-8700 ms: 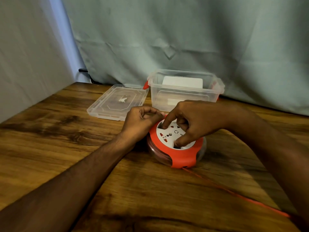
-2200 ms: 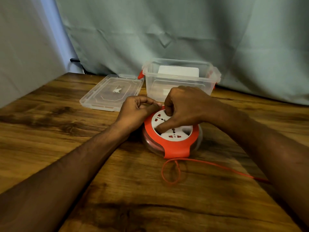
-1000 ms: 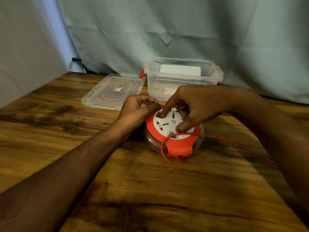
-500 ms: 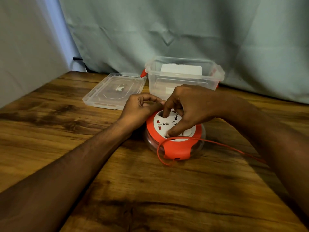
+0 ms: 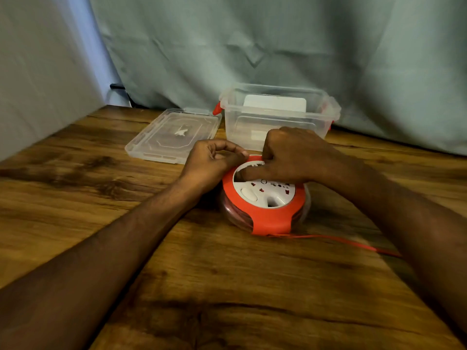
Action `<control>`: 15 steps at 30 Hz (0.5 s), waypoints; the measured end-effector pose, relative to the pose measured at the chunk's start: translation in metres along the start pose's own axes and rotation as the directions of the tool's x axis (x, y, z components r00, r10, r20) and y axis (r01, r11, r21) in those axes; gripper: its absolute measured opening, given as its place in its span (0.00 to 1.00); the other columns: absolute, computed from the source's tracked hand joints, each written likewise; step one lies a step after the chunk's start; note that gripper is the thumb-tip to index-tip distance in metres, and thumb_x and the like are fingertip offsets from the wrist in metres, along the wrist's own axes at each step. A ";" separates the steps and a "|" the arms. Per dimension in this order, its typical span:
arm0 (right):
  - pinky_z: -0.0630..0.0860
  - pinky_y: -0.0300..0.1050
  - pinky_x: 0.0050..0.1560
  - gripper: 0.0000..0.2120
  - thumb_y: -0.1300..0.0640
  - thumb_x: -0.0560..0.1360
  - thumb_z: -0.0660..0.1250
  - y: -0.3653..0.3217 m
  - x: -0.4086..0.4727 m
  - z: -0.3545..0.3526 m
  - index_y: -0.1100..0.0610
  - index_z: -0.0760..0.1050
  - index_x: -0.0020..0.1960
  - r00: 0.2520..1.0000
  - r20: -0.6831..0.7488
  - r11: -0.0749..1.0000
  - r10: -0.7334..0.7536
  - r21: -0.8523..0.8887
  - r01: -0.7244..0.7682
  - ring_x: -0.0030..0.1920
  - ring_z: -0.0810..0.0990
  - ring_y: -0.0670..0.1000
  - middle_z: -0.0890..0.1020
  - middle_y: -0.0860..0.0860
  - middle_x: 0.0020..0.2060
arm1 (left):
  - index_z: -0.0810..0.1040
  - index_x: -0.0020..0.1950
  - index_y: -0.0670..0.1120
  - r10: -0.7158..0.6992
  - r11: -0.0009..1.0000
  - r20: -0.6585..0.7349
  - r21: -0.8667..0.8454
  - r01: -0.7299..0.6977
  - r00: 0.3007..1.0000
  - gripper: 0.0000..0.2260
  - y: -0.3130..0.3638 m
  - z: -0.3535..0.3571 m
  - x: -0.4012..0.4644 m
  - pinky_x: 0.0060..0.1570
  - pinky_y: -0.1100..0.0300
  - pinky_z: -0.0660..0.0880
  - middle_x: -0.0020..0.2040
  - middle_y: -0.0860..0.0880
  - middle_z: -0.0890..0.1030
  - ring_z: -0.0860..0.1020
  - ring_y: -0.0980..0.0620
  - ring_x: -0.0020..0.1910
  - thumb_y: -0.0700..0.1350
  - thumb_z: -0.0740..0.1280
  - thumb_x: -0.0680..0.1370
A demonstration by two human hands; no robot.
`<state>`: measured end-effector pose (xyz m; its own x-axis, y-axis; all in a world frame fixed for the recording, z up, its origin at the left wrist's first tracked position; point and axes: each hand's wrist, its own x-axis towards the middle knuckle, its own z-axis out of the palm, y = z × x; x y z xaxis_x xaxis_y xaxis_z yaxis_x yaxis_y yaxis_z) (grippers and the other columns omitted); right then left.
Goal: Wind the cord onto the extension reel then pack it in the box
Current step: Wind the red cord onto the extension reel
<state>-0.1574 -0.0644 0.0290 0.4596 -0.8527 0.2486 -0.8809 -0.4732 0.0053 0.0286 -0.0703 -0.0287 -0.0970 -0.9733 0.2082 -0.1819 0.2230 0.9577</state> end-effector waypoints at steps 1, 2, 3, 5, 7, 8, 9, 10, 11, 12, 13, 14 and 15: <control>0.61 0.41 0.29 0.32 0.18 0.62 0.61 0.000 0.000 0.000 0.48 0.68 0.30 1.000 -0.008 1.000 0.000 -0.007 0.000 0.30 0.73 0.44 0.73 0.42 0.28 | 0.87 0.53 0.43 -0.005 1.000 -0.002 -0.001 0.005 1.000 0.06 0.000 0.000 0.000 0.50 0.50 0.84 0.48 0.44 0.89 0.87 0.46 0.46 0.43 0.75 0.77; 0.61 0.41 0.29 0.31 0.18 0.62 0.61 0.000 0.000 0.000 0.48 0.68 0.30 1.000 -0.012 1.000 0.000 -0.016 0.000 0.31 0.73 0.43 0.73 0.42 0.28 | 0.87 0.53 0.43 -0.010 1.000 -0.001 0.001 0.010 1.000 0.07 0.000 0.000 0.000 0.50 0.49 0.84 0.49 0.44 0.89 0.87 0.46 0.47 0.43 0.75 0.77; 0.61 0.40 0.29 0.31 0.18 0.62 0.61 0.000 0.000 -0.001 0.48 0.69 0.32 1.000 -0.011 1.000 -0.001 -0.027 0.001 0.31 0.73 0.43 0.74 0.42 0.29 | 0.87 0.53 0.43 -0.014 1.000 0.001 0.005 0.014 1.000 0.07 0.000 0.000 0.000 0.51 0.49 0.84 0.49 0.45 0.89 0.87 0.46 0.47 0.44 0.75 0.77; 0.62 0.40 0.29 0.31 0.19 0.63 0.60 -0.002 -0.001 -0.003 0.48 0.71 0.35 1.000 -0.001 0.999 -0.009 -0.050 0.009 0.32 0.73 0.42 0.74 0.42 0.31 | 0.87 0.54 0.43 -0.015 1.000 0.002 0.012 0.015 1.000 0.08 0.000 -0.001 0.000 0.50 0.50 0.84 0.49 0.45 0.89 0.88 0.46 0.47 0.45 0.75 0.77; 0.63 0.39 0.30 0.29 0.20 0.65 0.59 -0.003 -0.001 -0.010 0.47 0.70 0.33 0.998 0.022 0.996 -0.055 -0.067 0.056 0.31 0.73 0.42 0.73 0.41 0.29 | 0.87 0.54 0.44 -0.017 1.000 0.002 0.017 0.017 1.000 0.08 0.000 -0.001 0.000 0.48 0.52 0.85 0.48 0.46 0.89 0.88 0.48 0.45 0.45 0.74 0.77; 0.63 0.39 0.30 0.28 0.21 0.66 0.60 -0.003 -0.002 -0.015 0.46 0.69 0.31 0.995 0.035 0.993 -0.098 -0.069 0.101 0.30 0.73 0.41 0.72 0.40 0.28 | 0.86 0.54 0.44 -0.018 1.000 0.005 0.018 0.018 1.000 0.08 0.001 -0.001 -0.001 0.47 0.52 0.85 0.48 0.46 0.89 0.88 0.49 0.45 0.45 0.74 0.77; 0.63 0.39 0.30 0.27 0.23 0.68 0.62 -0.003 -0.002 -0.021 0.46 0.69 0.31 0.988 0.048 0.986 -0.148 -0.066 0.151 0.29 0.72 0.41 0.72 0.40 0.27 | 0.86 0.54 0.44 -0.017 1.000 0.011 0.020 0.016 1.000 0.08 0.001 -0.002 -0.001 0.47 0.53 0.85 0.48 0.46 0.89 0.88 0.49 0.45 0.45 0.74 0.77; 0.63 0.39 0.31 0.24 0.26 0.69 0.65 -0.004 -0.003 -0.027 0.46 0.72 0.32 0.978 0.061 0.978 -0.199 -0.048 0.202 0.29 0.72 0.40 0.72 0.39 0.27 | 0.86 0.55 0.44 -0.014 1.000 0.018 0.021 0.014 1.000 0.09 0.001 -0.002 -0.001 0.47 0.53 0.85 0.48 0.46 0.89 0.88 0.48 0.45 0.45 0.74 0.78; 0.64 0.39 0.33 0.19 0.29 0.70 0.69 -0.004 -0.004 -0.034 0.45 0.77 0.38 0.967 0.087 0.971 -0.238 -0.012 0.240 0.30 0.73 0.39 0.73 0.39 0.27 | 0.86 0.55 0.43 -0.012 1.000 0.023 0.024 0.012 1.000 0.09 0.001 -0.002 -0.001 0.47 0.53 0.85 0.48 0.46 0.89 0.88 0.48 0.45 0.45 0.73 0.78; 0.64 0.37 0.33 0.14 0.34 0.70 0.72 -0.005 -0.005 -0.039 0.44 0.81 0.45 0.953 0.131 0.962 -0.273 0.043 0.270 0.32 0.75 0.38 0.75 0.37 0.28 | 0.86 0.56 0.43 -0.012 1.000 0.027 0.029 0.012 1.000 0.09 0.001 -0.002 0.000 0.48 0.53 0.85 0.48 0.46 0.89 0.88 0.48 0.46 0.45 0.73 0.78; 0.65 0.36 0.34 0.15 0.39 0.70 0.74 -0.005 -0.007 -0.044 0.43 0.82 0.53 0.936 0.186 0.953 -0.300 0.110 0.283 0.34 0.76 0.35 0.77 0.33 0.29 | 0.86 0.56 0.43 -0.013 0.999 0.029 0.034 0.012 0.999 0.08 0.001 -0.002 0.000 0.48 0.53 0.85 0.48 0.46 0.89 0.88 0.48 0.46 0.44 0.72 0.79; 0.68 0.37 0.34 0.18 0.43 0.70 0.76 -0.005 -0.008 -0.047 0.43 0.81 0.59 0.917 0.242 0.943 -0.318 0.183 0.278 0.35 0.77 0.33 0.76 0.29 0.31 | 0.86 0.56 0.43 -0.013 0.999 0.028 0.038 0.012 1.000 0.07 0.000 -0.002 0.000 0.48 0.54 0.85 0.48 0.46 0.89 0.88 0.49 0.46 0.42 0.71 0.80; 0.71 0.39 0.35 0.21 0.45 0.70 0.77 -0.005 -0.009 -0.049 0.43 0.80 0.62 0.900 0.293 0.937 -0.322 0.237 0.258 0.34 0.77 0.35 0.77 0.30 0.30 | 0.86 0.55 0.43 -0.013 0.999 0.028 0.039 0.012 1.000 0.07 0.000 -0.002 0.001 0.48 0.55 0.85 0.48 0.47 0.89 0.88 0.50 0.46 0.41 0.70 0.80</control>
<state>-0.1630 -0.0432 0.0740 0.7306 -0.6800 -0.0622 -0.6798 -0.7157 -0.1602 0.0306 -0.0711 -0.0286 -0.1218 -0.9741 0.1905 -0.2209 0.2137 0.9516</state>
